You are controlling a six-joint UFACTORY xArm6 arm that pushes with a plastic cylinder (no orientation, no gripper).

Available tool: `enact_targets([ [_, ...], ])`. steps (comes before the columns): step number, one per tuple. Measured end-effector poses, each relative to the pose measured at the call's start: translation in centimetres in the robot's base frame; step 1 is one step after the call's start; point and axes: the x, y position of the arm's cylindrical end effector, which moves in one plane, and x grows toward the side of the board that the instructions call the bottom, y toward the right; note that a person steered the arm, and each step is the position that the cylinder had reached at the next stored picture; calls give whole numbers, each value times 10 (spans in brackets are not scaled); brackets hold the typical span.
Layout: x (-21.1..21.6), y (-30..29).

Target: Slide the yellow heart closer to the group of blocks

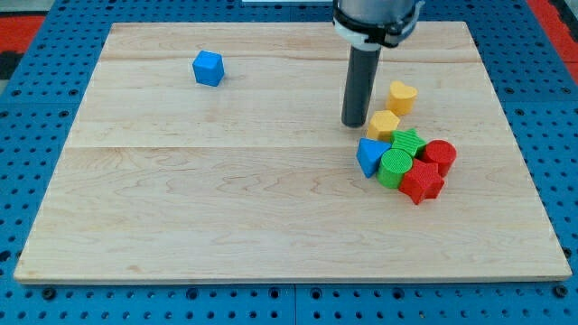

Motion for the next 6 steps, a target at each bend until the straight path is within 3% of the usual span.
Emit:
enact_targets([
  [1, -56, -8],
  [2, -77, 7],
  [4, -63, 50],
  [6, -13, 74],
])
